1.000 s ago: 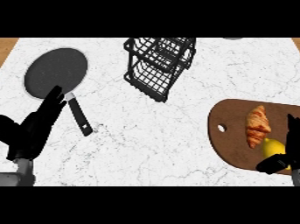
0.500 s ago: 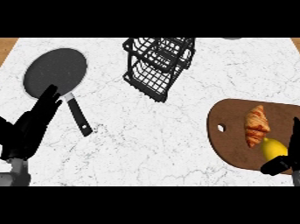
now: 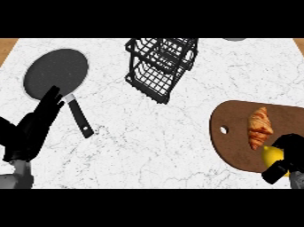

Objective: Pick the lemon from the cutting board and place it in the tiered basket

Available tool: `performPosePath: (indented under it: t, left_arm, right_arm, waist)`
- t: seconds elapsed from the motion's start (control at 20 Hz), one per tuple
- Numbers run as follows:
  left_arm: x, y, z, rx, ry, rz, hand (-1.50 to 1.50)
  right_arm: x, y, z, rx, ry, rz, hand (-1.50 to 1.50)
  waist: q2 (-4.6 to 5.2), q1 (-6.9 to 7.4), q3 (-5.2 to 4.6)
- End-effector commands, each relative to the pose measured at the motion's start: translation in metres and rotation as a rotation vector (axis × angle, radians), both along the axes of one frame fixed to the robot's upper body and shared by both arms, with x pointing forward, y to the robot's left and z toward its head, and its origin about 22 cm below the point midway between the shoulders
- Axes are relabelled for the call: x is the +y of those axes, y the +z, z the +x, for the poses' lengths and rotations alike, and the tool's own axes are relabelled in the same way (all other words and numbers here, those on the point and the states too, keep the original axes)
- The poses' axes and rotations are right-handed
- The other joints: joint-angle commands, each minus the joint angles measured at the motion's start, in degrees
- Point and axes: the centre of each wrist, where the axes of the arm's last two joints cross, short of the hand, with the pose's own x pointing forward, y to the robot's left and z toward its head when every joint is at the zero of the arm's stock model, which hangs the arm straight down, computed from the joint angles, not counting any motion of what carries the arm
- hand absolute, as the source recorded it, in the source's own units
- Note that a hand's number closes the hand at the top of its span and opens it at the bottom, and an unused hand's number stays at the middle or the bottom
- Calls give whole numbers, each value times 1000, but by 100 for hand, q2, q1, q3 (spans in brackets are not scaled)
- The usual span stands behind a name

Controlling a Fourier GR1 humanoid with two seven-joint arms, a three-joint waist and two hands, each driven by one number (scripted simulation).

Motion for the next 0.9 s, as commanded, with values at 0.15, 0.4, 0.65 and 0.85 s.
performPosePath:
  t: [0.15, 0.4, 0.65, 0.85]
  left_arm:
    - [-3, -13, -4, -5, -2, 7, 0]
    - [2, -13, -5, -9, 7, 9, 0]
    - [-1, 1, -1, 1, 14, 0, 0]
    - [5, 4, -7, 18, 20, -10, 0]
  right_arm:
    - [7, -11, 1, 21, 38, -109, 150]
    - [-18, -10, -12, -22, 320, -42, 150]
    - [-19, 16, -9, -288, 389, -121, 150]
    - [-12, 53, 0, -615, 386, -67, 150]
  waist:
    - [25, -5, 40]
    - [27, -19, 41]
    - [10, -53, 41]
    - [-16, -59, 45]
